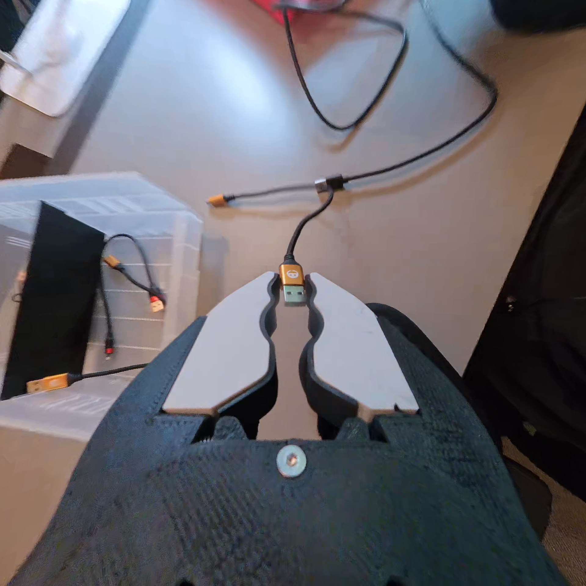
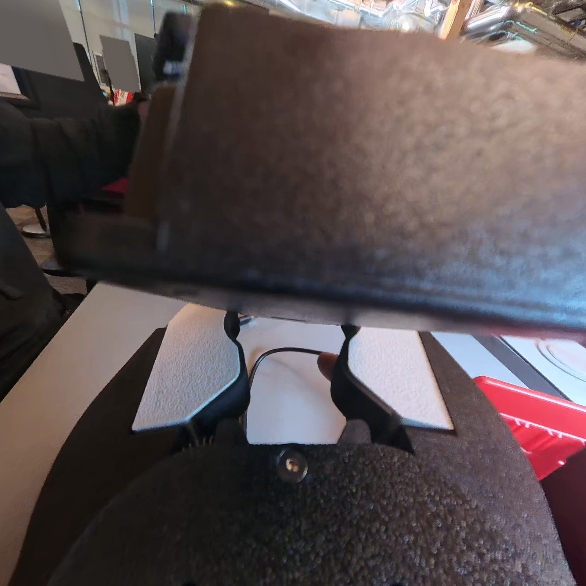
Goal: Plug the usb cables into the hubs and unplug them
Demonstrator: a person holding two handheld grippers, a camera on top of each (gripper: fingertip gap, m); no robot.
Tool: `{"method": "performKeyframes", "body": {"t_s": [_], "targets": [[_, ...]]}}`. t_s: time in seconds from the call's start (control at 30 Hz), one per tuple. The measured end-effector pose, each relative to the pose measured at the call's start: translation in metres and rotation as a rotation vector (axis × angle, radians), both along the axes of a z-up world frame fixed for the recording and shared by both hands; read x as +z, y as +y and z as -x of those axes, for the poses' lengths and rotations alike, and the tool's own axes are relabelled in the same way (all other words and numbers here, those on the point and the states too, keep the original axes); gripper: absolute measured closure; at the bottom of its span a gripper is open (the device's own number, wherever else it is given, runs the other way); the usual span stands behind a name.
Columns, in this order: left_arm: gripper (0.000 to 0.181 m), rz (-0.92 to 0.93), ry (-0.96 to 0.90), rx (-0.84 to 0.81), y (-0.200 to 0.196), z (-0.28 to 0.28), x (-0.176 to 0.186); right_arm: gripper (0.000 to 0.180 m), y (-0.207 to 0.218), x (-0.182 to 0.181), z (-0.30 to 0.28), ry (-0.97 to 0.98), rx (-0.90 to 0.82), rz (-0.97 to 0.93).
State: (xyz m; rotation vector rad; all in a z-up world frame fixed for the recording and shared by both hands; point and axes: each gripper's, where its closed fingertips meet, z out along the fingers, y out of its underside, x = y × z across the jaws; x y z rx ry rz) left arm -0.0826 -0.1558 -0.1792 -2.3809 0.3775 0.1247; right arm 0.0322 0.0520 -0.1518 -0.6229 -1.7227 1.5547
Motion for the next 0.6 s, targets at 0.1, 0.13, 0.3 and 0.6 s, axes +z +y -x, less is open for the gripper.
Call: {"method": "performKeyframes", "body": {"t_s": [0.1, 0.13, 0.3, 0.6], "targets": [[0.166, -0.122, -0.001, -0.006, -0.009, 0.006, 0.049, 0.116, -0.002, -0.005, 0.003, -0.019, -0.005, -0.013], [0.167, -0.156, 0.008, -0.015, -0.011, 0.007, 0.066, 0.116, -0.002, -0.007, 0.004, -0.026, -0.007, -0.017], [0.181, -0.147, 0.035, -0.168, 0.017, -0.012, 0.090, 0.116, -0.002, -0.015, 0.008, -0.062, -0.013, -0.022], [0.180, 0.042, -0.119, -0.252, 0.091, -0.022, -0.010, 0.116, 0.007, -0.019, 0.011, -0.083, -0.045, -0.009]]}}
